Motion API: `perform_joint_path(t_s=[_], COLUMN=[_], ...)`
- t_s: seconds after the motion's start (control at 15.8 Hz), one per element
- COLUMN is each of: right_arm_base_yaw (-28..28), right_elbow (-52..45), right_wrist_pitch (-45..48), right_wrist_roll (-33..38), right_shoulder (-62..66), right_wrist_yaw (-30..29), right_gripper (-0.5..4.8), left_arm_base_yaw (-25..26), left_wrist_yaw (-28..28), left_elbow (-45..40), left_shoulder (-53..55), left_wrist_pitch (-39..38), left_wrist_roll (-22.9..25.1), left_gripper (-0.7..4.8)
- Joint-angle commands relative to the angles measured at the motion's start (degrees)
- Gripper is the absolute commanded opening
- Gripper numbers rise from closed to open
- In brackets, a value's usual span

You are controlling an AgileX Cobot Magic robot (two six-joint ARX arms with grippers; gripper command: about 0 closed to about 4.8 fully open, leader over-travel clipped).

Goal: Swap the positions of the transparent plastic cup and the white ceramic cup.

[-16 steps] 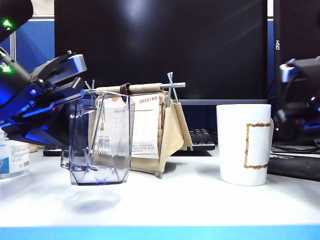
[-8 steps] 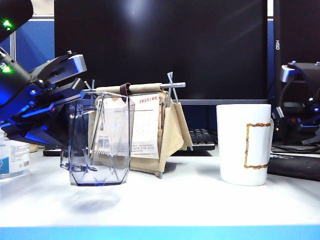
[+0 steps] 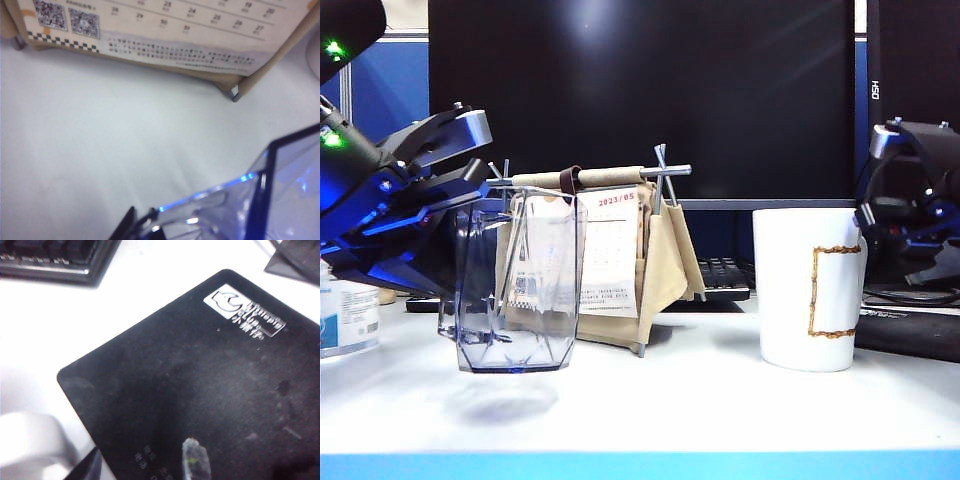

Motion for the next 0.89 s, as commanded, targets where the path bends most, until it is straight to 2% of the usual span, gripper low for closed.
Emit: perform_joint_path(t_s=[0.06,0.38,0.57,0.63,0.89], right_arm_base_yaw=[0.0,0.0,0.0,0.1,1.6], right_elbow=[0.6,0.6,0.5,0.5,0.5], right_wrist_pitch=[2.0,7.7,7.0,5.7,4.1], right_wrist_roll=[0.2,0.2,0.3,0.3,3.7], right_shoulder=[2.4,4.9,5.5,5.6,5.7], right_wrist_yaw=[-1.7,-2.8,-3.0,-4.6,-6.6], right_gripper=[2.12,2.12,2.12,2.12,2.12], left_arm_base_yaw=[0.0,0.0,0.0,0.0,0.0], left_wrist_yaw=[0.0,-0.1,0.0,-0.1,-0.6], left_elbow=[0.2,0.2,0.2,0.2,0.3], left_shoulder=[-0.3,-0.3,-0.3,-0.3,-0.3], left_wrist_pitch=[0.8,0.8,0.8,0.8,0.8], left_wrist_roll=[0.2,0.2,0.2,0.2,0.2], left_gripper=[-0.06,-0.06,-0.06,-0.06,-0.06])
